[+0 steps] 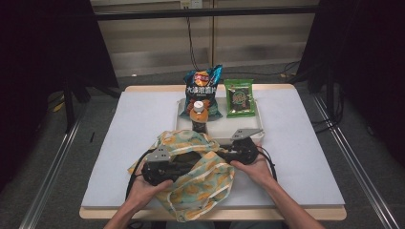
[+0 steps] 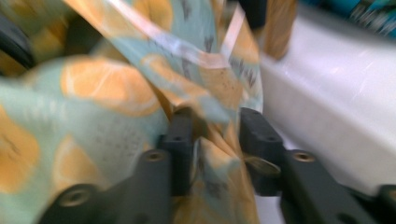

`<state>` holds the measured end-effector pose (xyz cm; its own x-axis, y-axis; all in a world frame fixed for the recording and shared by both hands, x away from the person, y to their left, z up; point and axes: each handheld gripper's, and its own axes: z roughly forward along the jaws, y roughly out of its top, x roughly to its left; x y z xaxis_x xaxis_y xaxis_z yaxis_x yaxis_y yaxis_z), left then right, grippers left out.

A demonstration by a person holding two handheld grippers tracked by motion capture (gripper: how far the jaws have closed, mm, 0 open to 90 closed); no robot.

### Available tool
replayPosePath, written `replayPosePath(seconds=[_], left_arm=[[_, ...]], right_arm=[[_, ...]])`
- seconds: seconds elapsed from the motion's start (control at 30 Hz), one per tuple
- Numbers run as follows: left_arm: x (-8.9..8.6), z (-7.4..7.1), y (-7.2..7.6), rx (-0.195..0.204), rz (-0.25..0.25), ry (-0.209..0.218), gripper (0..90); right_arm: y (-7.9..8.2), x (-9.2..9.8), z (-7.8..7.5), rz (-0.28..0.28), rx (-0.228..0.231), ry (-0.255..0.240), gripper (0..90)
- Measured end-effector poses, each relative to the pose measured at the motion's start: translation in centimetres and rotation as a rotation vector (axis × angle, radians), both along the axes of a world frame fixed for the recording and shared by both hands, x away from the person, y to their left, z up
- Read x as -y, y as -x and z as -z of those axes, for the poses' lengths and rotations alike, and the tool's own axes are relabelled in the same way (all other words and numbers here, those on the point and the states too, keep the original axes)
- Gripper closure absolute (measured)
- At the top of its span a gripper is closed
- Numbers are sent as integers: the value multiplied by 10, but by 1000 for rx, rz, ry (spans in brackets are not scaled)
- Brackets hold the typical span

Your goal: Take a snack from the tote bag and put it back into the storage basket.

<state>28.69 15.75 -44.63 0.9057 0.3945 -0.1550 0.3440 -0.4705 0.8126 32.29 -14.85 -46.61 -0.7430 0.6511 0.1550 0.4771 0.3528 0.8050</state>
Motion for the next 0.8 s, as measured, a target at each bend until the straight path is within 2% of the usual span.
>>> replayPosePath(seconds=[0.07, 0.13, 0.17, 0.27, 0.33, 0.4, 0.5, 0.67, 0.8], left_arm=[[2, 0, 1, -4, 7, -10, 756], [4, 0, 3, 3, 13, -11, 767], [5, -1, 3, 1, 18, 1, 772], [7, -2, 6, 7, 29, -5, 802], [7, -1, 6, 4, 30, -7, 817], [5, -2, 7, 9, 19, -15, 824], [0, -4, 8, 10, -4, -2, 828], [-8, -4, 1, 1, -53, 13, 826], [-9, -3, -4, 1, -68, 24, 791]], right_arm=[[4, 7, -15, 6, 26, -41, 541], [9, 11, -28, 7, 46, -62, 510], [12, 13, -34, 6, 57, -74, 503], [21, 12, -47, -18, 63, -107, 531], [27, 5, -51, -58, 59, -114, 540], [30, -5, -51, -101, 45, -109, 538], [30, -20, -45, -135, 24, -88, 505], [24, -37, -36, -147, 22, -63, 432], [21, -44, -28, -163, 19, -16, 443]])
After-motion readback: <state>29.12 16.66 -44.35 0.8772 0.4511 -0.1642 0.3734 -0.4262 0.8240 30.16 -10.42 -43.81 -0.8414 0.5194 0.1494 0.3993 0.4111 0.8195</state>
